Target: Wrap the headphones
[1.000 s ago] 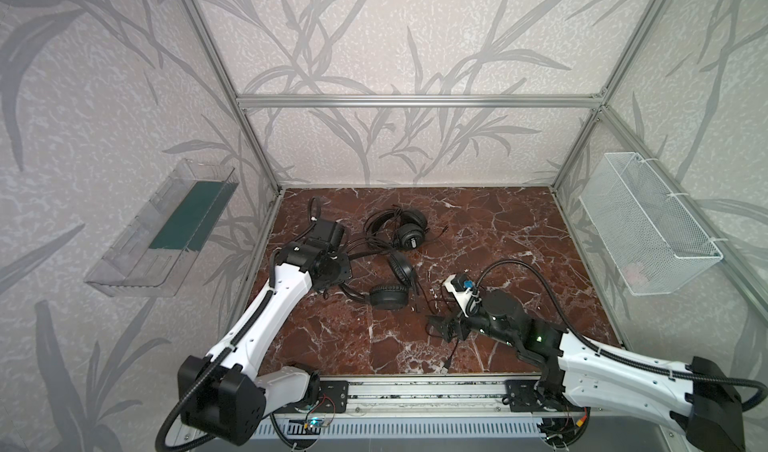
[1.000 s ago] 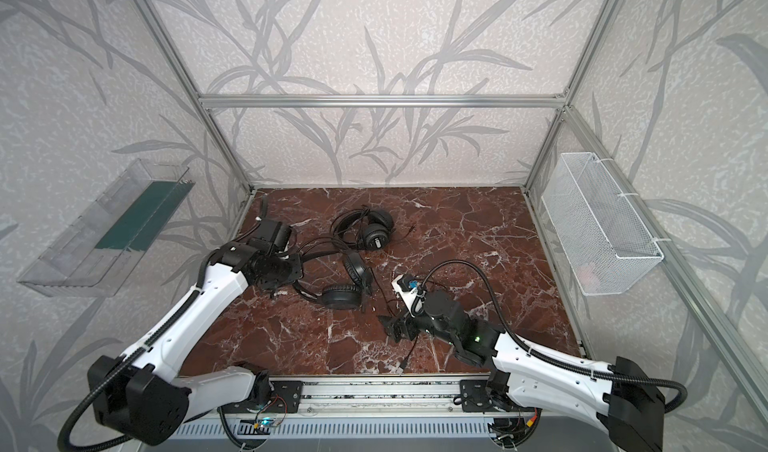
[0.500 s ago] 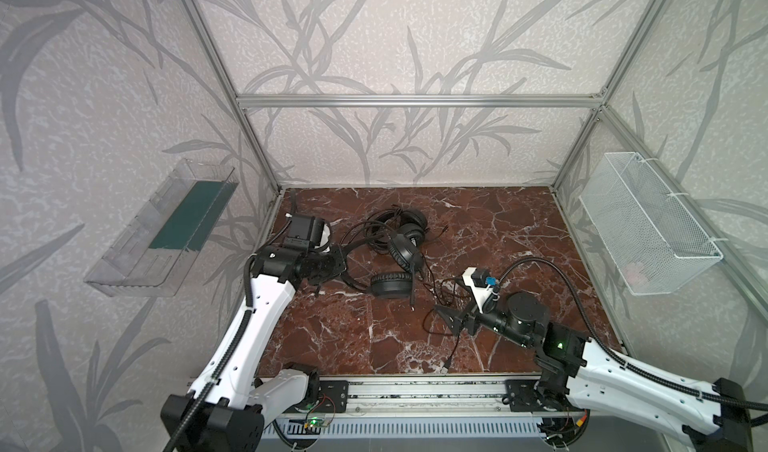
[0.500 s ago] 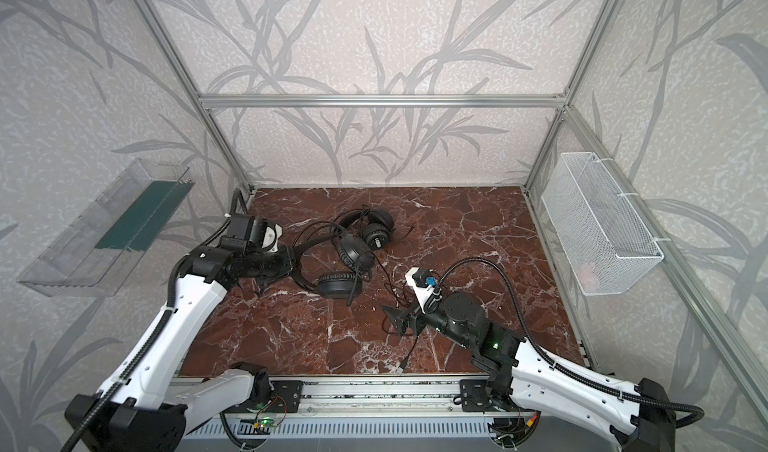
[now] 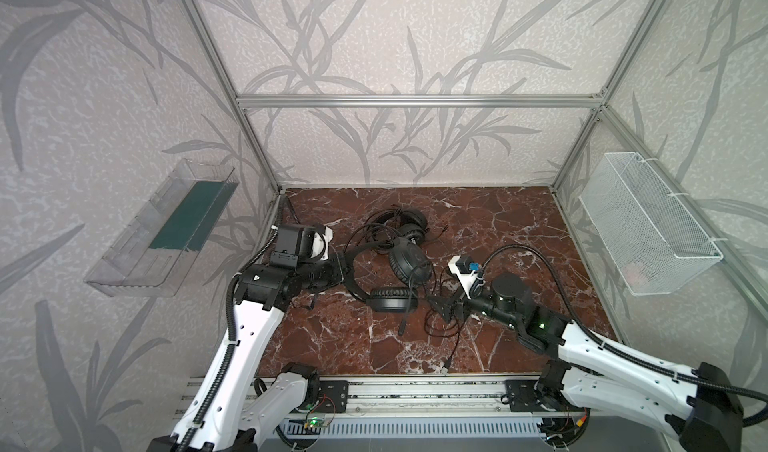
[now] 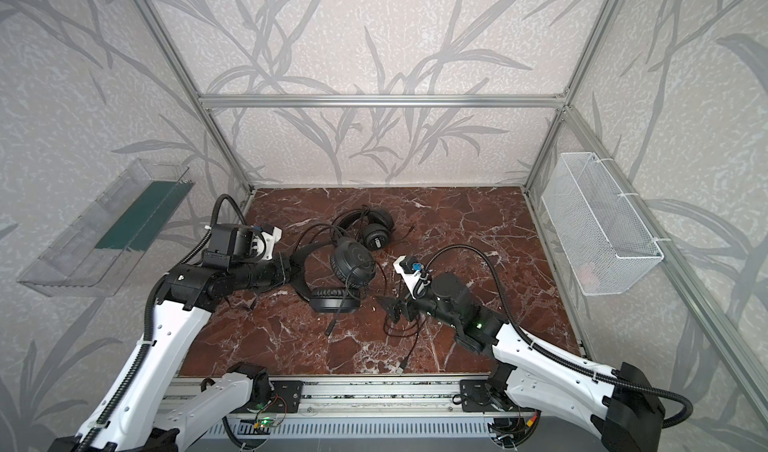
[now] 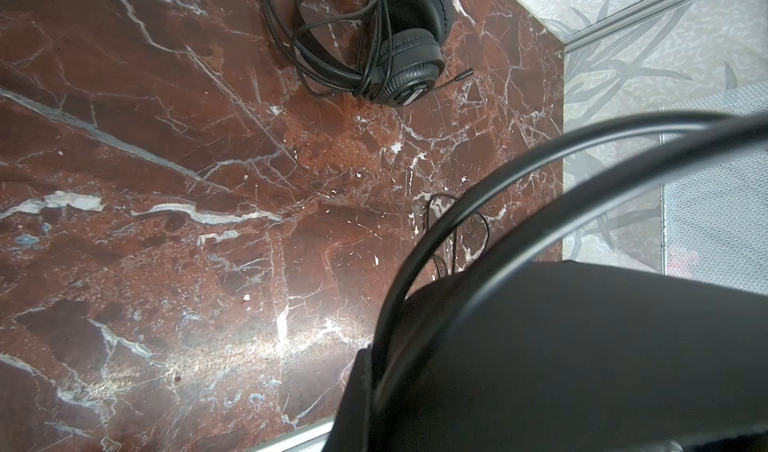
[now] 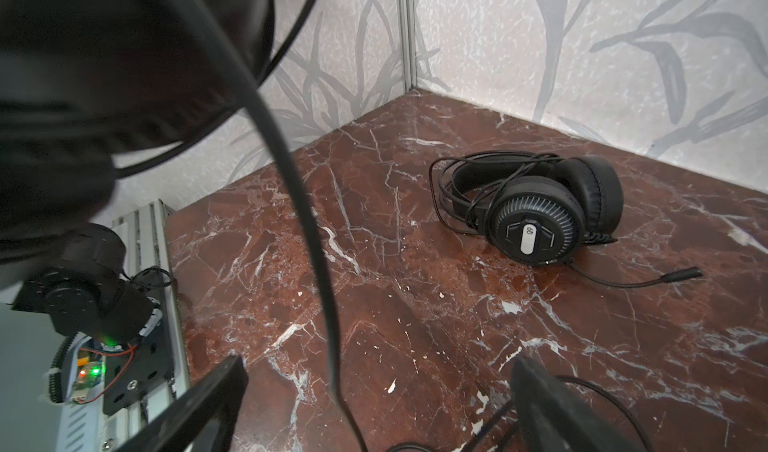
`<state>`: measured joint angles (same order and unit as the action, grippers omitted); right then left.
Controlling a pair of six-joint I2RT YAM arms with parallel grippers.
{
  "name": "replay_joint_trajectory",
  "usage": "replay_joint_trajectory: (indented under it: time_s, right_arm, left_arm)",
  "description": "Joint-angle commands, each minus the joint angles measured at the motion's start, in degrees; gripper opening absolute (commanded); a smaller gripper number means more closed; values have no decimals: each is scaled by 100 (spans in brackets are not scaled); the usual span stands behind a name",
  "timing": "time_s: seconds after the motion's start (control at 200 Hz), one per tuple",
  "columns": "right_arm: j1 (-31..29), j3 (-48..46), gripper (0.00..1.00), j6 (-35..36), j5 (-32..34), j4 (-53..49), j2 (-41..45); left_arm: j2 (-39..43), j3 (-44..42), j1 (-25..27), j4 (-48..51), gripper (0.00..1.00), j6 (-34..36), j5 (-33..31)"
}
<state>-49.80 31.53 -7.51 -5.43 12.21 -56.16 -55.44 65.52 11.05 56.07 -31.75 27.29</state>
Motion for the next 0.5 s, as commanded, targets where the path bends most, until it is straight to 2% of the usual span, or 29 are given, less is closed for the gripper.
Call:
replay_joint_trajectory:
  time_s: [0.0,0.155,0.24,0.275,0.345,0.385,0.44,0.495]
  right_arm:
    - [88,327,99,247,3,440,-589]
    - [398,325,100,152,202,1083,-1028]
    - [594,378,93,126,11,1177,-1165]
    - [636,389,85,135,-71,1195,-1222]
    - [666,432,57,211,-150,1113,-1331]
    - [665,441,45,212,-143,1078,-1398]
    - [665,469,30,242,-107,1042,-1450]
    - [665,525,20,239,-48,882,-1382]
  left_arm:
    - [11,134,45,-202,0,-72,440]
    - [11,131,77,-110,0,42,233]
    - [41,102,73,-50,0,102,48]
    - [51,102,64,-24,0,114,-56]
    - [51,135,64,4,0,124,-146]
    - [38,162,58,0,0,123,-159]
    - [4,193,55,8,0,147,-201]
    - [-42,214,55,15,0,178,-315]
